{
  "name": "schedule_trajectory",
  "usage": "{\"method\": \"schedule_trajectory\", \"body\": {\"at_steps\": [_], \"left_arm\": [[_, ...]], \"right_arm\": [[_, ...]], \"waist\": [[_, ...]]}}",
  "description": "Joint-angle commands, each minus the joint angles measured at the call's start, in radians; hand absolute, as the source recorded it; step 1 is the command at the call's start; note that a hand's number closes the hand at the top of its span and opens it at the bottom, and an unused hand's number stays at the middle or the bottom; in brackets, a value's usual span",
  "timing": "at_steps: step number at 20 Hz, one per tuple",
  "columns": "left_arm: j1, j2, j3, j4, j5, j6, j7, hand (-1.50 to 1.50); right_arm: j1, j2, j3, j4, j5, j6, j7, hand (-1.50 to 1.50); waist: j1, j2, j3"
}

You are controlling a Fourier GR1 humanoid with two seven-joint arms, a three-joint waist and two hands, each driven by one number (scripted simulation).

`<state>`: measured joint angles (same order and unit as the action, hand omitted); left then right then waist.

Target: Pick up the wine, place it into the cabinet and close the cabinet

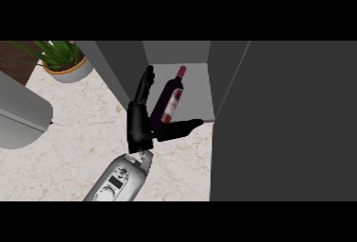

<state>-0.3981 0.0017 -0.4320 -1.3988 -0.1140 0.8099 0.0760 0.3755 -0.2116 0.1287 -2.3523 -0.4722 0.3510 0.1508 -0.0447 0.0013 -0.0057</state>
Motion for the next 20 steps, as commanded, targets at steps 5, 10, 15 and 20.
{"method": "schedule_trajectory", "body": {"at_steps": [5,10,15,20], "left_arm": [[0.088,-0.001,-0.056,-0.148,0.121,-0.077,-0.127,-1.50],[0.241,0.109,-0.074,-0.336,0.140,-0.193,-0.118,-1.50],[0.327,0.169,0.013,-0.362,0.208,-0.265,-0.192,-1.50],[0.468,0.239,0.001,-0.505,0.284,-0.379,-0.237,-1.50]], "right_arm": [[0.088,-0.003,0.027,-0.213,0.055,-0.089,0.089,-1.50],[0.045,-0.069,-0.089,-0.175,-0.014,-0.083,0.093,-1.50],[0.050,-0.092,-0.110,-0.188,-0.034,-0.074,0.104,-1.50],[0.094,-0.074,-0.026,-0.207,0.026,-0.048,0.094,1.50]], "waist": [[0.031,-0.006,0.005],[0.045,-0.007,0.005],[0.041,-0.004,0.005],[0.041,-0.005,0.004]]}}
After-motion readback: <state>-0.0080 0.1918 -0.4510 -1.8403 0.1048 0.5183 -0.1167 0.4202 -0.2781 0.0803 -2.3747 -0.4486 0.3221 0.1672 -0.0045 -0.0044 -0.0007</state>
